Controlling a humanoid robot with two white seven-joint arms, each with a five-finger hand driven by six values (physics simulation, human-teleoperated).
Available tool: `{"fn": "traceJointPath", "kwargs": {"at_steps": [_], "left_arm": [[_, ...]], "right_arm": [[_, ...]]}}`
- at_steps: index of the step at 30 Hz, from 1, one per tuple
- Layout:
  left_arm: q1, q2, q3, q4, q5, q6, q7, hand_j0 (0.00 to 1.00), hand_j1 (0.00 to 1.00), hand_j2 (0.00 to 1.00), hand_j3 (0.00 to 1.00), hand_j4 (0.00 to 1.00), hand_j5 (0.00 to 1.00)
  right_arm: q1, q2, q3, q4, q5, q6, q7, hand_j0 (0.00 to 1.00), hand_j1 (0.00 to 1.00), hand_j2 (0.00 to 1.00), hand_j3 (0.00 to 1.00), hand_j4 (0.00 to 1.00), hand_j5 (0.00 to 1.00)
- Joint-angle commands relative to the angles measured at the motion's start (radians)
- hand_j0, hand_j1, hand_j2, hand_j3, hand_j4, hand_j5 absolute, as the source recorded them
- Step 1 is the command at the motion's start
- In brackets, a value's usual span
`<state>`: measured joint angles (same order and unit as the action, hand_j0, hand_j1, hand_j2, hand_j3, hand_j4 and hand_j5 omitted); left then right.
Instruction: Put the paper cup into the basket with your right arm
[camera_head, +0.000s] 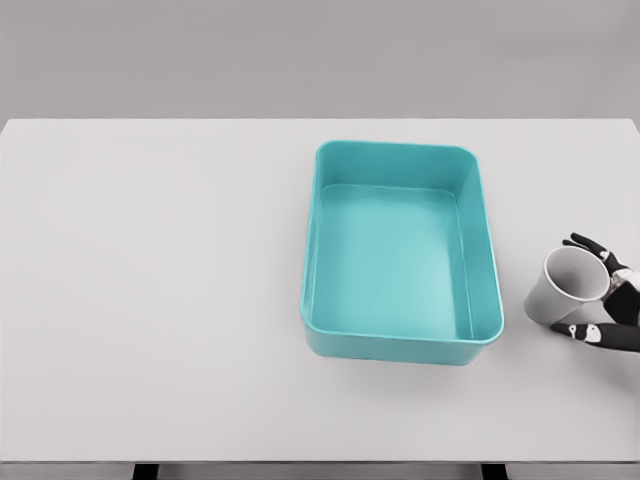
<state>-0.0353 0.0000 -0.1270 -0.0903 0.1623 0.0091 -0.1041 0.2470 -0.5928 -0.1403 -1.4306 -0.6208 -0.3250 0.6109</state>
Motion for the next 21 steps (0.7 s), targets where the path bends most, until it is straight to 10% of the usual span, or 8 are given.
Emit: {"fn": "traceJointPath", "kwargs": {"at_steps": [1,21], "left_arm": [[0.000,0.000,0.001,0.000,0.000,0.000,0.000,1.00,1.00,1.00,1.00,1.00,1.00],[0.000,0.000,0.000,0.000,0.000,0.000,0.000,1.00,1.00,1.00,1.00,1.00,1.00]], "right_arm": [[-0.002,0.010,0.002,0.004,-0.004,0.000,0.000,1.00,1.00,1.00,1.00,1.00,1.00],[-0.040,0.033,0.038,0.025,0.026,0.001,0.000,1.00,1.00,1.00,1.00,1.00,1.00]]}}
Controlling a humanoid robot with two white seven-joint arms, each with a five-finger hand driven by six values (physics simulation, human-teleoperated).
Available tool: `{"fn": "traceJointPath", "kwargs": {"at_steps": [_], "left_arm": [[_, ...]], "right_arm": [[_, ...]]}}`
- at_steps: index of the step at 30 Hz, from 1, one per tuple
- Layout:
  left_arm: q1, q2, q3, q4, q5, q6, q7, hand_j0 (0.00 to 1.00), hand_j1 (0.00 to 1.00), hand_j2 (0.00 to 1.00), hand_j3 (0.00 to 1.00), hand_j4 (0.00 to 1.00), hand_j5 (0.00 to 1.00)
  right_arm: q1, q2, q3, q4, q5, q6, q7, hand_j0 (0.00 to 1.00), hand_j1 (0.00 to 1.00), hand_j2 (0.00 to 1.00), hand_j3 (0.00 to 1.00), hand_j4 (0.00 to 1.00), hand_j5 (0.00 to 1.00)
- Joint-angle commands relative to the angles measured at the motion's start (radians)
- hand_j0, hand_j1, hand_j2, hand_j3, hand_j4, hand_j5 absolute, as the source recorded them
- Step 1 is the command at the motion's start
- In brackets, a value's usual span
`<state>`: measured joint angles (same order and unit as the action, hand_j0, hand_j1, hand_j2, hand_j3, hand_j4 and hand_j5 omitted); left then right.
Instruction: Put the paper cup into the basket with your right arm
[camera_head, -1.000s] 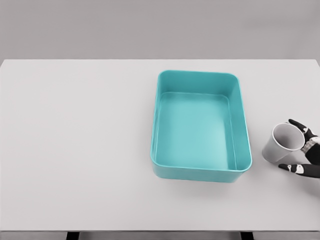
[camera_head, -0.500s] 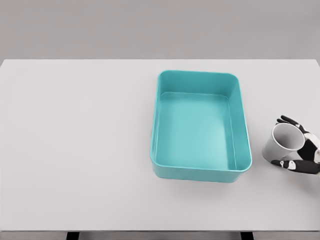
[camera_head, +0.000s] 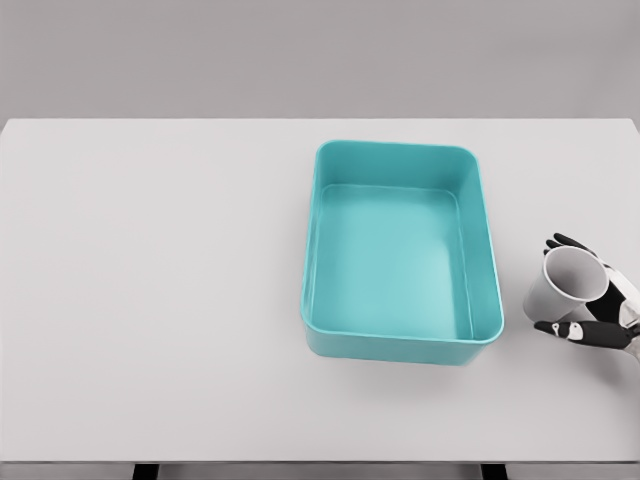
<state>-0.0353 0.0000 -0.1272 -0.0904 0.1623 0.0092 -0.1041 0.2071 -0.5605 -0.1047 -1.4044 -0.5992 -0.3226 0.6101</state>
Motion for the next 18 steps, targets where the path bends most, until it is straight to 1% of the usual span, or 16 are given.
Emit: {"fn": "traceJointPath", "kwargs": {"at_steps": [1,3,4,5,7,9,10,11,15,17,18], "left_arm": [[0.000,0.000,0.001,0.000,0.000,0.000,0.000,1.00,1.00,1.00,1.00,1.00,1.00],[0.000,0.000,0.000,0.000,0.000,0.000,0.000,1.00,1.00,1.00,1.00,1.00,1.00],[0.000,0.000,0.000,0.000,0.000,0.000,0.000,1.00,1.00,1.00,1.00,1.00,1.00],[0.000,0.000,0.000,0.000,0.000,0.000,0.000,1.00,1.00,1.00,1.00,1.00,1.00],[0.000,0.000,0.000,0.000,0.000,0.000,0.000,1.00,1.00,1.00,1.00,1.00,1.00],[0.000,0.000,0.000,0.000,0.000,0.000,0.000,1.00,1.00,1.00,1.00,1.00,1.00],[0.000,0.000,0.000,0.000,0.000,0.000,0.000,1.00,1.00,1.00,1.00,1.00,1.00],[0.000,0.000,0.001,0.000,0.000,0.000,0.000,1.00,1.00,1.00,1.00,1.00,1.00],[0.000,0.000,0.000,0.000,0.000,0.000,0.000,1.00,1.00,1.00,1.00,1.00,1.00],[0.000,0.000,0.000,0.000,0.000,0.000,0.000,1.00,1.00,1.00,1.00,1.00,1.00],[0.000,0.000,0.000,0.000,0.000,0.000,0.000,1.00,1.00,1.00,1.00,1.00,1.00]], "right_arm": [[0.000,0.001,0.002,-0.001,0.006,-0.001,0.001,1.00,1.00,1.00,1.00,1.00,1.00],[0.000,0.001,0.002,-0.002,0.010,-0.001,0.001,0.97,0.97,0.97,0.97,0.97,0.97],[0.000,0.001,0.000,-0.004,0.018,-0.001,0.001,0.89,0.89,0.89,0.89,0.89,0.89],[0.000,0.001,0.000,-0.004,0.018,-0.001,0.001,0.84,0.84,0.84,0.84,0.84,0.84],[0.000,0.001,0.000,-0.004,0.018,-0.001,0.001,0.79,0.79,0.79,0.79,0.79,0.79],[0.000,0.001,0.000,-0.005,0.018,-0.001,0.001,0.69,0.69,0.69,0.69,0.69,0.69],[-0.002,0.001,0.000,-0.005,0.018,-0.001,0.001,0.67,0.67,0.67,0.67,0.67,0.67],[-0.002,0.001,0.000,-0.004,0.018,-0.001,0.001,0.65,0.65,0.65,0.65,0.65,0.65],[-0.002,0.001,-0.001,-0.007,0.018,-0.001,0.001,0.64,0.64,0.64,0.64,0.64,0.64],[-0.002,0.001,-0.003,-0.008,0.016,-0.001,0.001,0.60,0.60,0.60,0.60,0.60,0.60],[-0.002,0.001,-0.003,-0.010,0.016,-0.001,0.001,0.60,0.60,0.60,0.60,0.60,0.60]]}}
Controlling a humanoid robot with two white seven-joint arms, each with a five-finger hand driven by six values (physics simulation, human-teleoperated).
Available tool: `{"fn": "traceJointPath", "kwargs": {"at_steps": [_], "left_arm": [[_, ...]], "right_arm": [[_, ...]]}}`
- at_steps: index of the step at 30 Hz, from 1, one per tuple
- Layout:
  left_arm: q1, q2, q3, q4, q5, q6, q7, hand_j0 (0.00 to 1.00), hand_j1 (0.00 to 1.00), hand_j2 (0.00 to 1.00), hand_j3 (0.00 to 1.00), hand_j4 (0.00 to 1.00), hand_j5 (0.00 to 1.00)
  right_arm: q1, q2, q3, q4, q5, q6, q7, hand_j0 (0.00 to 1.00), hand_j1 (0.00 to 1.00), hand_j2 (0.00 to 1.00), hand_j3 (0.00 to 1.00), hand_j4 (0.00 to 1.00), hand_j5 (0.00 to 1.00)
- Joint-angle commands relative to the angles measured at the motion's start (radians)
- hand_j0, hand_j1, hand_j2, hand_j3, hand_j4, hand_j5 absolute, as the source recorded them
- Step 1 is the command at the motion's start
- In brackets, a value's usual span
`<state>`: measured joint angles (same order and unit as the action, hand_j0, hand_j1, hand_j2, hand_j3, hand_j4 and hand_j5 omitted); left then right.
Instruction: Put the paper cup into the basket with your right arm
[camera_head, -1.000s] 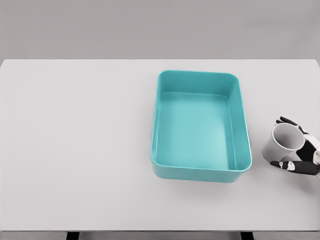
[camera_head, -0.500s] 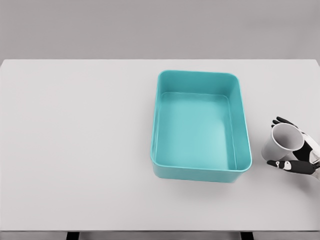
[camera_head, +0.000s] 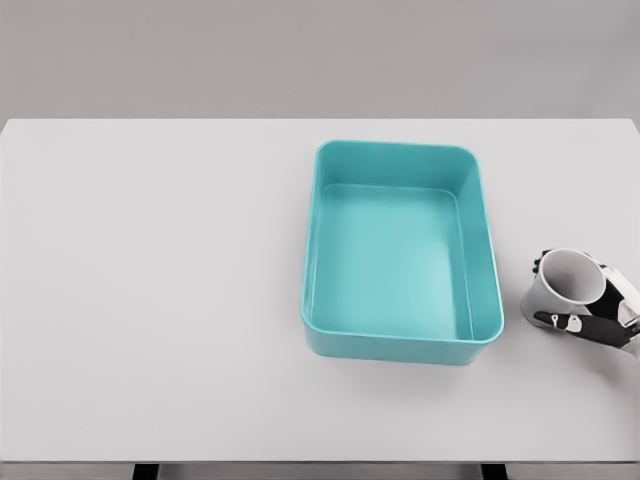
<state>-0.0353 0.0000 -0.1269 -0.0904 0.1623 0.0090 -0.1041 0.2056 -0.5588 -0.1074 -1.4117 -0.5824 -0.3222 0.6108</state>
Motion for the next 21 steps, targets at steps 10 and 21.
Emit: {"fn": "traceJointPath", "kwargs": {"at_steps": [10,21], "left_arm": [[0.000,0.000,0.000,0.000,0.000,0.000,0.000,1.00,1.00,1.00,1.00,1.00,1.00],[0.000,0.000,0.000,0.000,0.000,0.000,0.000,1.00,1.00,1.00,1.00,1.00,1.00]], "right_arm": [[-0.040,-0.003,-0.006,-0.006,-0.010,0.003,0.000,0.57,0.57,0.57,0.57,0.57,0.57],[-0.103,-0.004,-0.011,-0.078,-0.016,0.018,0.000,0.57,0.57,0.57,0.57,0.57,0.57]]}}
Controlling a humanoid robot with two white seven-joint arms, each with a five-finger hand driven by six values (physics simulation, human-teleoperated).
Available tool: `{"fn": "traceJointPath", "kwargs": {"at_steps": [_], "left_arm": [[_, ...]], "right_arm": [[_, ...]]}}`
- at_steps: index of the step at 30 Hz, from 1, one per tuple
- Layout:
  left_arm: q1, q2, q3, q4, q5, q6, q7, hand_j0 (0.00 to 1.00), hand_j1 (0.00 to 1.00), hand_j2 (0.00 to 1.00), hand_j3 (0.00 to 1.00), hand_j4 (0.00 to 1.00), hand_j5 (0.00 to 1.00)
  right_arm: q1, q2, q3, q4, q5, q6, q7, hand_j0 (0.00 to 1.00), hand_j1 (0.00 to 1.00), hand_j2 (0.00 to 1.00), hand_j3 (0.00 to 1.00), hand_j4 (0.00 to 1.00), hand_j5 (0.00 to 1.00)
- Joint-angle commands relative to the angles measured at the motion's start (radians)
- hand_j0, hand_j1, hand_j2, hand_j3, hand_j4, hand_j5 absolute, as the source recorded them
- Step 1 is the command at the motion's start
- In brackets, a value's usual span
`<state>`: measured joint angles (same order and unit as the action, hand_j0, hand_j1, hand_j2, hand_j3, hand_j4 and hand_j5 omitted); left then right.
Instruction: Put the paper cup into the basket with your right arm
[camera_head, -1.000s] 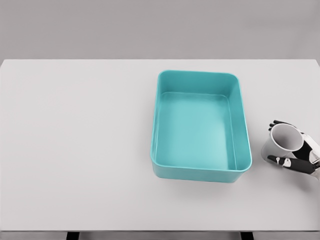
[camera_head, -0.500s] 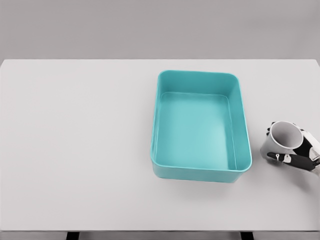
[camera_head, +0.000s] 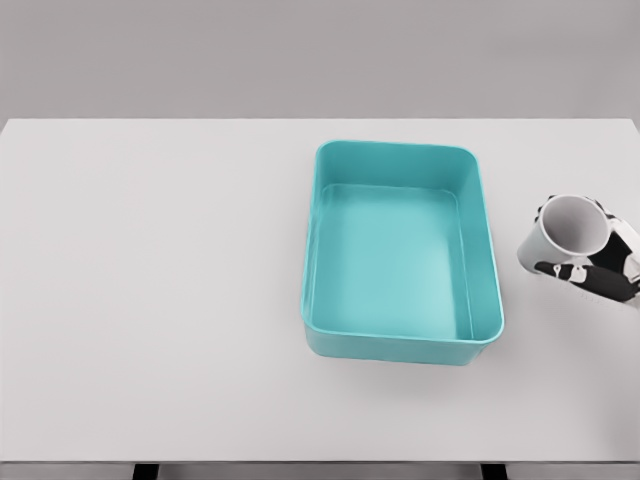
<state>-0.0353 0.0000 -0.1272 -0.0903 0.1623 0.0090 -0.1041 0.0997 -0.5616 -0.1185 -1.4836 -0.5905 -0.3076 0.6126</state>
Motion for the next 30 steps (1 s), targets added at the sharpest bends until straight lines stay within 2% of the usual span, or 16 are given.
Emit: {"fn": "traceJointPath", "kwargs": {"at_steps": [1,5,17,20,25,30], "left_arm": [[0.000,0.000,0.000,0.000,0.000,0.000,0.000,1.00,1.00,1.00,1.00,1.00,1.00],[0.000,0.000,0.001,0.000,0.000,0.000,0.000,1.00,1.00,1.00,1.00,1.00,1.00],[0.000,0.000,0.000,0.000,0.000,0.000,0.000,1.00,1.00,1.00,1.00,1.00,1.00],[0.000,0.000,0.000,0.000,0.000,0.000,0.000,1.00,1.00,1.00,1.00,1.00,1.00],[0.000,0.000,0.001,0.000,0.000,0.000,0.000,1.00,1.00,1.00,1.00,1.00,1.00],[0.000,0.000,0.000,0.000,0.000,0.000,0.000,1.00,1.00,1.00,1.00,1.00,1.00]], "right_arm": [[-0.005,-0.001,0.000,-0.007,-0.008,0.007,-0.002,0.57,0.57,0.57,0.57,0.57,0.57],[-0.020,-0.001,0.000,-0.055,-0.005,0.036,-0.002,0.57,0.57,0.57,0.57,0.57,0.57],[-0.078,-0.001,0.003,-0.060,0.004,0.041,-0.002,0.57,0.57,0.57,0.57,0.57,0.57],[-0.091,-0.003,0.003,-0.101,0.008,0.047,-0.002,0.57,0.57,0.57,0.57,0.57,0.57],[-0.094,-0.003,0.003,-0.103,0.008,0.050,-0.002,0.57,0.57,0.57,0.57,0.57,0.57],[-0.112,-0.004,0.006,-0.139,0.023,0.051,-0.002,0.57,0.57,0.57,0.57,0.57,0.57]]}}
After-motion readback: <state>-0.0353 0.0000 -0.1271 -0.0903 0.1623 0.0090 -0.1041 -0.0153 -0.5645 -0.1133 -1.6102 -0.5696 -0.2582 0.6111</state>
